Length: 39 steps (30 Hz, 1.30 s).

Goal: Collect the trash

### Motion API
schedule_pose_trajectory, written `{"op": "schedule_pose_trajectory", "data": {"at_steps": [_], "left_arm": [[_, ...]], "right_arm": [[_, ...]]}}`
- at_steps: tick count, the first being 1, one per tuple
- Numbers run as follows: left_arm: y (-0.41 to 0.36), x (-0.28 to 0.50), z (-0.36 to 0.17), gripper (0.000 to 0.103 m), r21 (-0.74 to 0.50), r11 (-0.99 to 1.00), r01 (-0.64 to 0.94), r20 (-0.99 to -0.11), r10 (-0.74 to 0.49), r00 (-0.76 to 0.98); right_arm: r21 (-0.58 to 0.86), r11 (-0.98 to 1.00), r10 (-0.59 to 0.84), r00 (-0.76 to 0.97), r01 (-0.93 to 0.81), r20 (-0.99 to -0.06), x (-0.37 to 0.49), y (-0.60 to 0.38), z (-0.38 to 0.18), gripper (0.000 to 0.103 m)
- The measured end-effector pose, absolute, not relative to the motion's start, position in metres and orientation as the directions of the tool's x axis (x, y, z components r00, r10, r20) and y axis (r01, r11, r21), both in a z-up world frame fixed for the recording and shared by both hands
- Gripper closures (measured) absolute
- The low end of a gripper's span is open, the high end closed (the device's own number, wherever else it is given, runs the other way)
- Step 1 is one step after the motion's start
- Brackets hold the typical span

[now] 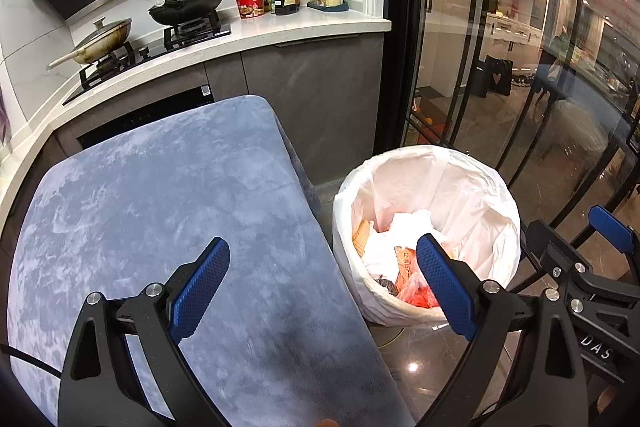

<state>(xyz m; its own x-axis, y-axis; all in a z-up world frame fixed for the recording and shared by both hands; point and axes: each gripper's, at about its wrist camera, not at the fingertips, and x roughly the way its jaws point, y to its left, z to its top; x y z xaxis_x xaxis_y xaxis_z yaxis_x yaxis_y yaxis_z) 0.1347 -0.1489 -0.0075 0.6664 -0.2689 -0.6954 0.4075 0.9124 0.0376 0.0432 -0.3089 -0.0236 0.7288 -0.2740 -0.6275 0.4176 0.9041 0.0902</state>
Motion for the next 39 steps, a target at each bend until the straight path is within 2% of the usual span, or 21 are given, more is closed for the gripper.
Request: {"op": "schedule_pose_trajectory", "data": {"at_steps": [39], "left_arm": [[-0.151,0.103,-0.03,0.013,0.072,0.909,0.41,-0.724,-0.235,0.648]], "right_arm": [[0.025,0.907,-0.295,0.675,0.421,-0.676,0.017,-0.308,-0.045,0.007]]}}
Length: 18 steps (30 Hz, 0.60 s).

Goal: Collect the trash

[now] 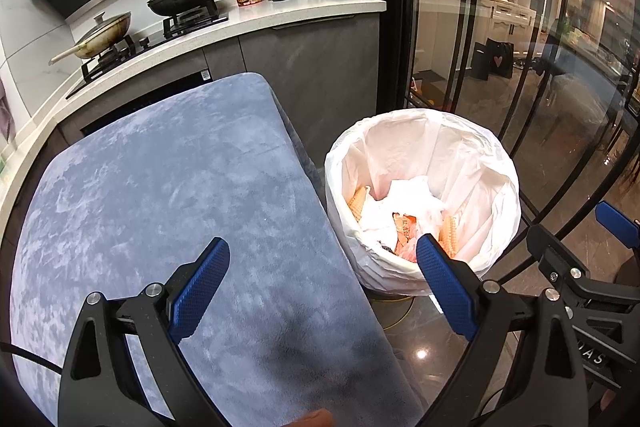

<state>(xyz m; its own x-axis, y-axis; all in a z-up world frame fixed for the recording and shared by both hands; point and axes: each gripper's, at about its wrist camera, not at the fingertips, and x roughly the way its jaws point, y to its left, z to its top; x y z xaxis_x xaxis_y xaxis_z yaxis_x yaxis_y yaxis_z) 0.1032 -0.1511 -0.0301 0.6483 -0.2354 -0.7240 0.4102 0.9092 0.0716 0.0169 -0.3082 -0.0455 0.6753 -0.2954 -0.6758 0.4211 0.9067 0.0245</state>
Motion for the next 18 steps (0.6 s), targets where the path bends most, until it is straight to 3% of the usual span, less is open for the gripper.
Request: {"op": "schedule_pose_trajectory", "data": {"at_steps": [18], "left_arm": [[-0.1543,0.1034,-0.0344,0.013,0.083,0.909,0.408,-0.727,-0.225,0.649]], "right_arm": [[0.018,0.906,-0.3,0.672,0.423,-0.677,0.0176,-0.31,-0.0482,0.007]]}}
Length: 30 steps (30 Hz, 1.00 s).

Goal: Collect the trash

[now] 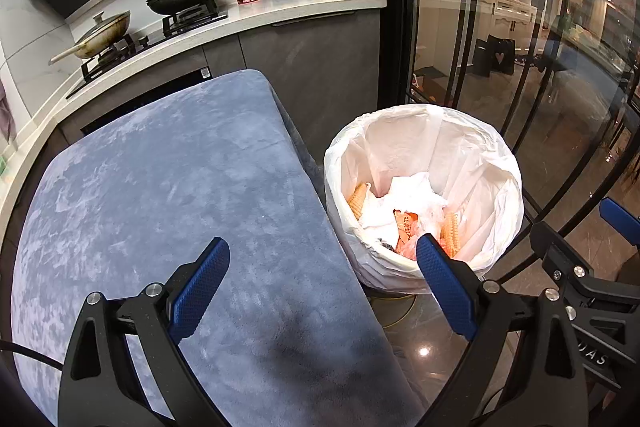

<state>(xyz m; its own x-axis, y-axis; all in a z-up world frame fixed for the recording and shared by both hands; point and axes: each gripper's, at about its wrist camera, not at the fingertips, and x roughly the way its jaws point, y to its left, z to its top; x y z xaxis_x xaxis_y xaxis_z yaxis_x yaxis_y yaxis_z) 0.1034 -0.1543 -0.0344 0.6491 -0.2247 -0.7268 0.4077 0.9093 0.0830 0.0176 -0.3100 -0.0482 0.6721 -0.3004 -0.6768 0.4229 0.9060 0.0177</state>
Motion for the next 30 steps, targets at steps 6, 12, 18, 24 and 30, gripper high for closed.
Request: {"op": "schedule_pose_trajectory", "data": {"at_steps": [6,12,18,24,30], "left_arm": [[-0.1561,0.1045,-0.0348,0.013,0.088,0.908,0.409,-0.726,-0.223,0.651],[-0.157,0.105,-0.0346,0.013,0.09,0.908,0.41,-0.726,-0.221,0.651],[-0.1585,0.107,-0.0353,0.013,0.094,0.907,0.411,-0.729,-0.219,0.649],[-0.159,0.1067,-0.0354,0.013,0.094,0.906,0.412,-0.729,-0.219,0.648],[-0.1599,0.1071,-0.0358,0.013,0.094,0.905,0.415,-0.73,-0.221,0.647]], "right_arm": [[0.017,0.906,-0.301,0.672,0.423,-0.677,0.018,-0.312,-0.0478,0.007],[0.018,0.906,-0.3,0.672,0.422,-0.677,0.018,-0.3125,-0.0479,0.007],[0.017,0.906,-0.3,0.671,0.423,-0.678,0.0179,-0.3134,-0.0478,0.007],[0.018,0.906,-0.3,0.671,0.423,-0.678,0.0181,-0.3138,-0.0478,0.007],[0.018,0.906,-0.3,0.671,0.424,-0.678,0.0182,-0.3144,-0.0477,0.007]]}}
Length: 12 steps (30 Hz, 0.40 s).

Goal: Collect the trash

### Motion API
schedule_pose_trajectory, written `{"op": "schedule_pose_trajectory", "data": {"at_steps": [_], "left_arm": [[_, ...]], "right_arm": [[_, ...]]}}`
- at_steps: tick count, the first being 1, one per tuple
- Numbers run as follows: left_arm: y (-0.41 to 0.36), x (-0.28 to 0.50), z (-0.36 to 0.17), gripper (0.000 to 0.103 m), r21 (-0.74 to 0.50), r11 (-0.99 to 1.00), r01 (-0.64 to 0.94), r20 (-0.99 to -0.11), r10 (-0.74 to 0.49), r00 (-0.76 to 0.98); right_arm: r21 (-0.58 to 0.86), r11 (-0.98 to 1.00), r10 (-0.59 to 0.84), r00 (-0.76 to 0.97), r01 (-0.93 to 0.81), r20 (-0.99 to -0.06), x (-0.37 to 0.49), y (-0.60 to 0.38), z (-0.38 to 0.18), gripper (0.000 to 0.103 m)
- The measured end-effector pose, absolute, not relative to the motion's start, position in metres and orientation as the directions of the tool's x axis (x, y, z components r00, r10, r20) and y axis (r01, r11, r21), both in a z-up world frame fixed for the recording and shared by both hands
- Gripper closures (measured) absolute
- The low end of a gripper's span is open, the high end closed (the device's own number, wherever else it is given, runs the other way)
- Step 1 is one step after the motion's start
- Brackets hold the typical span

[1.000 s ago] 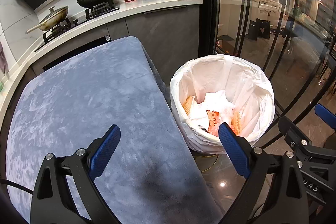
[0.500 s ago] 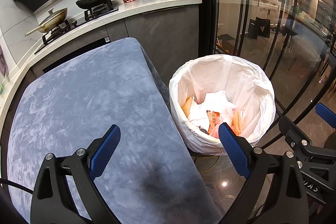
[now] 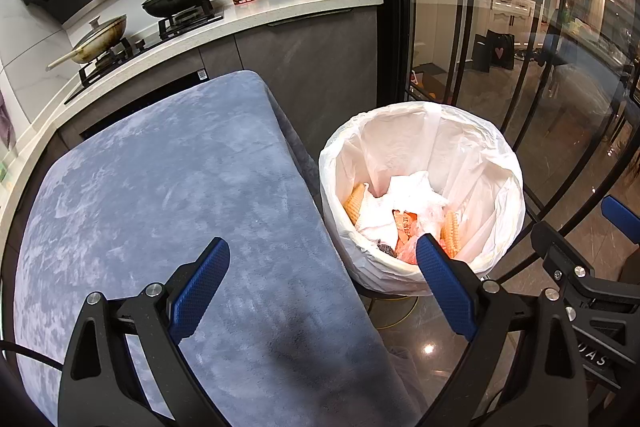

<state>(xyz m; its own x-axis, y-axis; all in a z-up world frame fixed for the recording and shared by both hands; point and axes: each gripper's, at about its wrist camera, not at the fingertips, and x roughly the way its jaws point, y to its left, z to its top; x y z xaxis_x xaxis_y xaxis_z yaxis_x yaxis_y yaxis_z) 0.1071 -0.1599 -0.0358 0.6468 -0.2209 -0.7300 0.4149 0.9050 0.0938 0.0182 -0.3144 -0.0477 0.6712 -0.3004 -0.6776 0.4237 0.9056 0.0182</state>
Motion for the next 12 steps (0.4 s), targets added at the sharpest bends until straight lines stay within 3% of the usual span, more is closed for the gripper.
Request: {"op": "schedule_pose_trajectory", "data": {"at_steps": [12], "left_arm": [[-0.1667,0.1088,-0.0402,0.013,0.098,0.899,0.426,-0.732,-0.225,0.643]], "right_arm": [[0.023,0.903,-0.3,0.667,0.43,-0.682,0.0166,-0.3229,-0.0533,0.007]]}}
